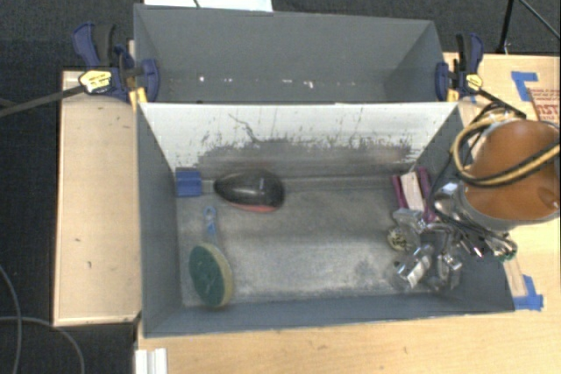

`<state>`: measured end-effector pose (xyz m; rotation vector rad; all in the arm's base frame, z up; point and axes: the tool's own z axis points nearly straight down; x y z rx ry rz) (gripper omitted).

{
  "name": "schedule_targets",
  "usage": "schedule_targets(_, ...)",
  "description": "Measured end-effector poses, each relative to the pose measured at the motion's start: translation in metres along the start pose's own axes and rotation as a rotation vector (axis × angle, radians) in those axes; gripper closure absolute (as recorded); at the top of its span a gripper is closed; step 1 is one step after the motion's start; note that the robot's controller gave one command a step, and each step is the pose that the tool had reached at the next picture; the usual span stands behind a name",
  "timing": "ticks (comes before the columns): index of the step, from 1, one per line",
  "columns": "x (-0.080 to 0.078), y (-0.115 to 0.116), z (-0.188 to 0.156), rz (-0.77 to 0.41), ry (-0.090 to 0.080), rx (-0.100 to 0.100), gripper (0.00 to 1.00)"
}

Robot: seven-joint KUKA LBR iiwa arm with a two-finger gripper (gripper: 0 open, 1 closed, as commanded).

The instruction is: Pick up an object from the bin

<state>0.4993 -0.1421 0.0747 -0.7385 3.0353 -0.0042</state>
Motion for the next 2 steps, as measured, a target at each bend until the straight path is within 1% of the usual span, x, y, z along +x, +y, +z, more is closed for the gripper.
schedule_targets(1, 0.004, 0.000, 0.003, -0.003, 0.011, -0.004, 1.00)
schedule_targets(2, -0.004, 0.011, -0.158, -0.003, 0.008, 0.000, 1.00)
